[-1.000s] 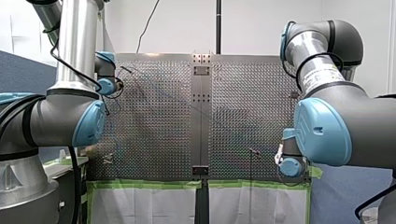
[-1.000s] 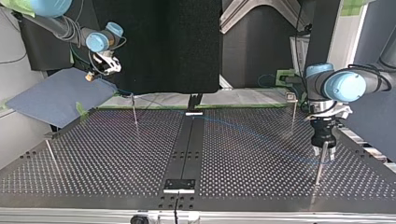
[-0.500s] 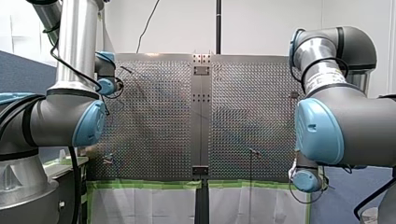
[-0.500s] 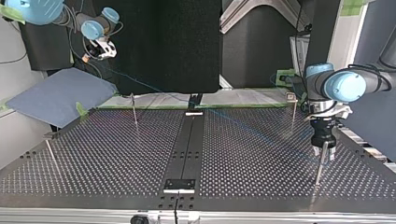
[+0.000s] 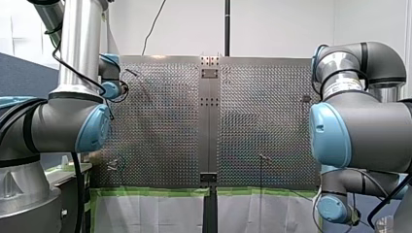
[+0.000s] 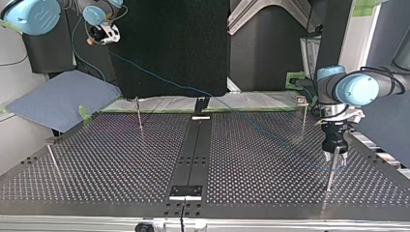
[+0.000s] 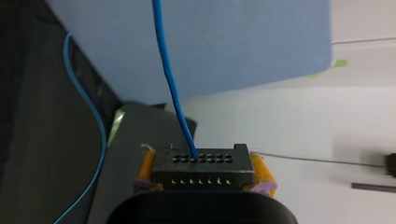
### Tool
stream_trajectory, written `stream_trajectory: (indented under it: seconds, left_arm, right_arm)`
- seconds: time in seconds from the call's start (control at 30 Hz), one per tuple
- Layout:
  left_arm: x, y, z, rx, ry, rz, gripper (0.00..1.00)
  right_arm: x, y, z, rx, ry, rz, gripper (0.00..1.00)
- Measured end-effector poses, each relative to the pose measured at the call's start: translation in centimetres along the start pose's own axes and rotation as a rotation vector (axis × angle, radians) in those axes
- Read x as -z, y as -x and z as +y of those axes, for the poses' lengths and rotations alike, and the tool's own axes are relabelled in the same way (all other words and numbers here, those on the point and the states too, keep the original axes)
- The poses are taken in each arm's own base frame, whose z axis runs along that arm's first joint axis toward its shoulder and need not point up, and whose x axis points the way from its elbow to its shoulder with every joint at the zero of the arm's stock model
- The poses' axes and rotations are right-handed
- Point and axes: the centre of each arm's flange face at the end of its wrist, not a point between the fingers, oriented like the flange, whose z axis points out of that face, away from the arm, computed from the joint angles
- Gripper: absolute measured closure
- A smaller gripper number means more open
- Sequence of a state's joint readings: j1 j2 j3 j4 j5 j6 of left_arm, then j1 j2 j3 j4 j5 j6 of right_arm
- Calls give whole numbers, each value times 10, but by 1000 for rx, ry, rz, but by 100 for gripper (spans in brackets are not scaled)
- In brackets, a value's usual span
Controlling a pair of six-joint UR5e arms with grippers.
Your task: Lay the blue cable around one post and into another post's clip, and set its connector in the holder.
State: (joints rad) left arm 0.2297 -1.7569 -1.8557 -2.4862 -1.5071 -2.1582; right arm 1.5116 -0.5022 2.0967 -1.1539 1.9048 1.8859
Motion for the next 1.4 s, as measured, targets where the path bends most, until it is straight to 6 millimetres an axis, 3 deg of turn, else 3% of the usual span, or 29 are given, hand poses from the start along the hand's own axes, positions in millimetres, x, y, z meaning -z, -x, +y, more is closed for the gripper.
stream_trajectory:
  seconds: [0.17, 0.37, 0.83, 1.13, 1.27, 1.4]
  left_arm:
    - [0, 0, 0, 0, 0, 0, 14]
    - [0, 0, 0, 0, -1, -1, 14]
    - [0, -1, -1, 1, -2, 2, 14]
    - [0, -1, -2, 1, -3, 2, 14]
    - [0, -1, -2, 1, -3, 2, 14]
    - [0, -1, -2, 1, -3, 2, 14]
  right_arm:
    - [10, 19, 20, 15, 30, -61, 100]
    - [2, 20, 17, 20, 12, -48, 100]
    - [-46, -1, -6, -84, -91, 65, 100]
    - [-77, 13, 13, -119, -49, 48, 100]
    - [-85, 18, 25, -97, -46, 40, 100]
    - [-88, 19, 23, -67, -79, 51, 100]
